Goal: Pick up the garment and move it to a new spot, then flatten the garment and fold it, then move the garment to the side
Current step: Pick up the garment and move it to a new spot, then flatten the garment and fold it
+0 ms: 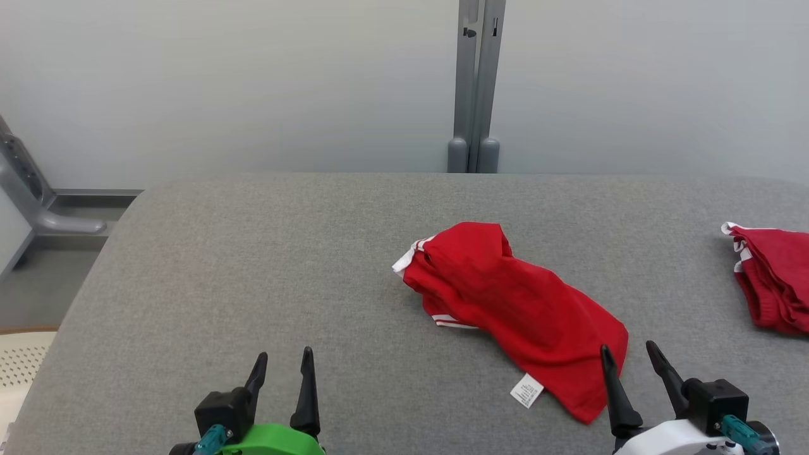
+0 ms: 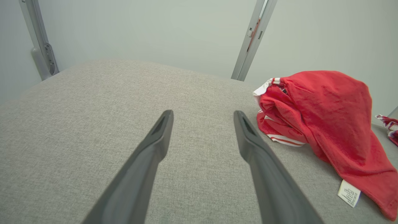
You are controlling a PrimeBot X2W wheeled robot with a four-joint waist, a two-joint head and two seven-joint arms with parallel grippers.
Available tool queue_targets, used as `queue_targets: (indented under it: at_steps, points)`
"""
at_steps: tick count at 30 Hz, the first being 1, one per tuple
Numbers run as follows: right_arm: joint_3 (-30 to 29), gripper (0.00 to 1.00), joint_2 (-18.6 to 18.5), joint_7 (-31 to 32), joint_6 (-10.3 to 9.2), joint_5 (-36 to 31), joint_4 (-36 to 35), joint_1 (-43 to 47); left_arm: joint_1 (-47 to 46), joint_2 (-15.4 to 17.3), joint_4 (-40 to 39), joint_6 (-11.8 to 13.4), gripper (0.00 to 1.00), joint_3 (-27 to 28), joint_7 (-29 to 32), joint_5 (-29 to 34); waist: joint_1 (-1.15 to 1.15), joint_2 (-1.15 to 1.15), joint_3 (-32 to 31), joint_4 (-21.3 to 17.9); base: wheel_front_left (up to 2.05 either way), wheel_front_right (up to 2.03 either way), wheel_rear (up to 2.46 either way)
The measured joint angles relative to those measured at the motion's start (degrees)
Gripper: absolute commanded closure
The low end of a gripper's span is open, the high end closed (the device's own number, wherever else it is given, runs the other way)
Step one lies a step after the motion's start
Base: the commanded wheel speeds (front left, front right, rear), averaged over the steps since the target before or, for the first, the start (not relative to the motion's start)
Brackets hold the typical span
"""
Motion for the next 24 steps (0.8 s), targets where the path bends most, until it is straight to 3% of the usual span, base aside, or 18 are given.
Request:
queue_targets:
  at_steps: [24]
  points:
    - [1.0, 0.0, 0.0, 0.4, 0.0, -1.3, 1.0, -0.3, 1.5, -0.1, -3.1, -0.3, 0.0, 1.6, 0.0, 1.4, 0.0, 0.0, 0.6, 1.0, 0.0, 0.0, 0.0]
